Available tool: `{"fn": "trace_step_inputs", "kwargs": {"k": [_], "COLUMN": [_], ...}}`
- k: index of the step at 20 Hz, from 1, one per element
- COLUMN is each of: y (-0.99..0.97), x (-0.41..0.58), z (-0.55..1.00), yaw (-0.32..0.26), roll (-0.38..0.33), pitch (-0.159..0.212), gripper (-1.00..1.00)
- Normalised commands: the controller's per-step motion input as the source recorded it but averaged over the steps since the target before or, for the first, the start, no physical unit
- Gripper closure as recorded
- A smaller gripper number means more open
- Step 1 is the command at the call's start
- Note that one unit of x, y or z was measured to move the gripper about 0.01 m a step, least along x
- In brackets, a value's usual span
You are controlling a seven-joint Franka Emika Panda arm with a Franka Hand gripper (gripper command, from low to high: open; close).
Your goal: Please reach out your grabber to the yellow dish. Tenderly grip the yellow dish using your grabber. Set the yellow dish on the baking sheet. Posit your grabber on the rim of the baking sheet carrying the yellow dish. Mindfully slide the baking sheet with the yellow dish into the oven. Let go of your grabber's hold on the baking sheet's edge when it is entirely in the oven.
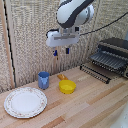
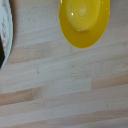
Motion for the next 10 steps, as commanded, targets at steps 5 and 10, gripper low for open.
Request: {"fn": "trace_step_inputs", "kwargs": {"k": [5, 10], "y": [-0.48, -0.49], "x": [-0.351, -0.231], "z": [-0.1, -0.14], "yaw": [-0.136, -0.132], "roll": [0.036, 0.058], "pitch": [-0.004, 0.01], "gripper": [-1.0, -1.0]}}
